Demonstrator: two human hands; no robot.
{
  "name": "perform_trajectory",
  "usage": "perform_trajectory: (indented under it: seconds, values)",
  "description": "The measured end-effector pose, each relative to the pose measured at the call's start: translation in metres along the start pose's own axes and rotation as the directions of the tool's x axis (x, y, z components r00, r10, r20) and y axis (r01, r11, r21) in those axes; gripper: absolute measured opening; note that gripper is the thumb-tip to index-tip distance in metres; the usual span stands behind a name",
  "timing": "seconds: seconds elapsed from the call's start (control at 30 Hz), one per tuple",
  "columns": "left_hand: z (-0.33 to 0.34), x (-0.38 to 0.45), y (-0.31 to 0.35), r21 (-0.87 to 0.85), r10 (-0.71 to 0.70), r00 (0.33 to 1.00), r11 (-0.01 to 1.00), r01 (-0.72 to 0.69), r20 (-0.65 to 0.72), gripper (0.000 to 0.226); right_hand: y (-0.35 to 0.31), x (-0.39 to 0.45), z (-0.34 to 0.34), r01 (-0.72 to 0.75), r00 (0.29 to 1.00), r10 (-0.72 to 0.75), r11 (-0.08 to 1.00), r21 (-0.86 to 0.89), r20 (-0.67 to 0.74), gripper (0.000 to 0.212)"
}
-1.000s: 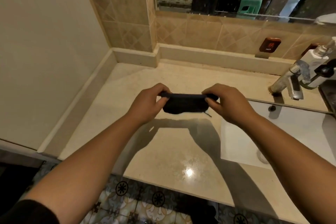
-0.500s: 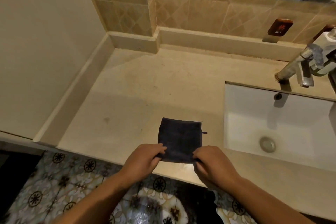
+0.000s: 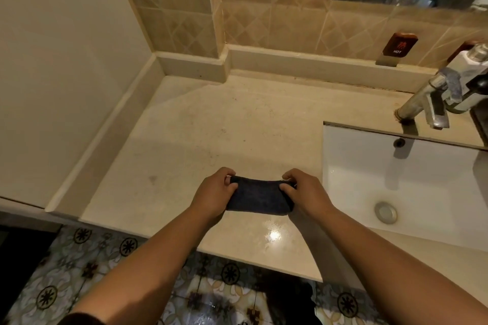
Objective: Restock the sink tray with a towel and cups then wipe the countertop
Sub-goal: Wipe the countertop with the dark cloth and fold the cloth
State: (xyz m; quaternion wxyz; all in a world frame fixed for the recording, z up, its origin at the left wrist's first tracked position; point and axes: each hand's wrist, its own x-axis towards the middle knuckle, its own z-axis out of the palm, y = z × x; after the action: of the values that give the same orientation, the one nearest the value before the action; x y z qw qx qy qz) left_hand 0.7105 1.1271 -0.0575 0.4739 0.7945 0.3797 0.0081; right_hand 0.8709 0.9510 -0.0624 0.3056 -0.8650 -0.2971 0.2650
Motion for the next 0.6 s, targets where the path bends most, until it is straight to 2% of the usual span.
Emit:
perform_trajectory:
  seconds: [0.13, 0.17, 0.23, 0.27, 0.33, 0.4, 0.47, 0.6]
  values:
    - [0.005, 0.008, 0.002, 0.292, 0.04, 0.999, 0.956, -0.035, -0.011, 0.036, 0.003, 0.002, 0.009, 0.0, 0.998, -0.006, 0.993, -0.121, -0.057, 0.017]
    - [0.007, 0.005, 0.001, 0.364, 0.084, 0.996, 0.929, -0.067, -0.031, 0.039, 0.004, -0.001, 0.01, 0.021, 0.996, -0.035, 0.987, -0.158, -0.088, 0.021]
    - [0.011, -0.002, -0.002, 0.529, 0.223, 0.972, 0.836, -0.148, -0.081, 0.044, 0.006, -0.007, 0.012, 0.143, 0.971, -0.193, 0.942, -0.305, -0.139, 0.032]
    - [0.014, -0.006, -0.002, 0.601, 0.296, 0.953, 0.774, -0.199, -0.067, 0.047, 0.006, -0.01, 0.014, 0.23, 0.949, -0.294, 0.895, -0.382, -0.119, 0.039]
    - [0.022, -0.01, -0.004, 0.701, 0.389, 0.917, 0.632, -0.33, 0.081, 0.054, 0.004, -0.017, 0.021, 0.384, 0.906, -0.421, 0.798, -0.464, 0.026, 0.055]
    - [0.03, -0.008, -0.008, 0.745, 0.369, 0.895, 0.517, -0.422, 0.252, 0.062, 0.003, -0.019, 0.03, 0.452, 0.89, -0.407, 0.731, -0.512, 0.205, 0.071]
    - [0.031, -0.004, -0.016, 0.764, 0.299, 0.896, 0.474, -0.437, 0.328, 0.068, 0.005, -0.02, 0.037, 0.46, 0.888, -0.352, 0.689, -0.56, 0.296, 0.079]
    - [0.03, -0.004, -0.029, 0.764, 0.288, 0.877, 0.434, -0.477, 0.385, 0.074, 0.011, -0.031, 0.044, 0.448, 0.894, -0.326, 0.657, -0.606, 0.307, 0.082]
